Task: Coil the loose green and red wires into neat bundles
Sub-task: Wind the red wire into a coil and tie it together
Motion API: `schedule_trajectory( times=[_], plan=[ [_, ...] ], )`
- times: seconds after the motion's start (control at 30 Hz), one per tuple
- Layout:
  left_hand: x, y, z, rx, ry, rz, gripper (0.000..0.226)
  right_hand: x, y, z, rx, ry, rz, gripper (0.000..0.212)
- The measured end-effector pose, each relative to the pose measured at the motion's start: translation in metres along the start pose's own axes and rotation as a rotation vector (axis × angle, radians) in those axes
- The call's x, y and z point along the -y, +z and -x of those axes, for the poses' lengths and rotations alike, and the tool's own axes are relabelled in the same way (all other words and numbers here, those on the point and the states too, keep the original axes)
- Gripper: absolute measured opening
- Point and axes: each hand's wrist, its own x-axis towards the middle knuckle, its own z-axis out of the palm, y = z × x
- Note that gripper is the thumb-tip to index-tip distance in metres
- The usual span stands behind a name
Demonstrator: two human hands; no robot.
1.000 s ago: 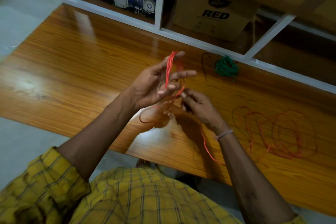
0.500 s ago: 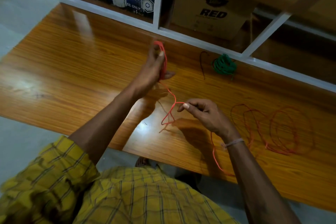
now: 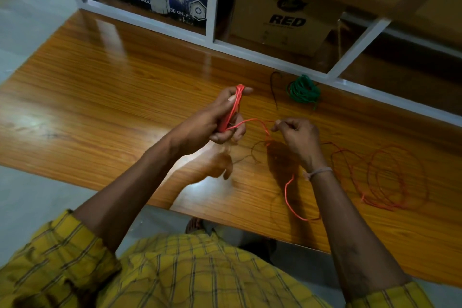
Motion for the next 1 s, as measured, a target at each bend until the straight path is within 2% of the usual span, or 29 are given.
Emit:
schedule_trajectory(
  times=[0.1, 0.17, 0.4, 0.6, 0.77, 0.87, 0.93, 1.0],
  plan=[
    [-0.012, 0.0, 0.007, 0.067, 0.07, 0.204, 0.048, -0.016, 0.008, -0.01, -0.004, 0.122, 0.047, 0.028],
    [-0.019, 0.0, 0.012, 0.114, 0.093, 0.258, 0.05, -0.023, 0.012, -0.012, -0.015, 0.171, 0.076, 0.029],
    [-0.027, 0.016, 0.022, 0.246, 0.115, 0.477, 0.051, -0.02, 0.018, -0.025, -0.06, 0.21, 0.071, 0.035],
    [-0.04, 0.024, 0.023, 0.247, 0.148, 0.403, 0.05, -0.018, 0.018, -0.034, -0.064, 0.226, 0.061, 0.034],
    [-0.052, 0.02, 0.018, 0.126, 0.091, 0.248, 0.048, -0.016, 0.017, -0.028, 0.001, 0.084, 0.134, 0.028],
    [-0.051, 0.015, 0.011, 0.015, 0.012, 0.19, 0.045, -0.013, 0.025, -0.019, 0.036, -0.071, 0.21, 0.023],
    [-0.047, 0.013, 0.005, -0.034, -0.034, 0.181, 0.043, -0.007, 0.028, -0.012, -0.005, -0.211, 0.429, 0.014],
    [-0.041, 0.014, -0.001, -0.076, -0.073, 0.18, 0.042, 0.001, 0.03, -0.002, -0.071, -0.332, 0.635, 0.027]
  ],
)
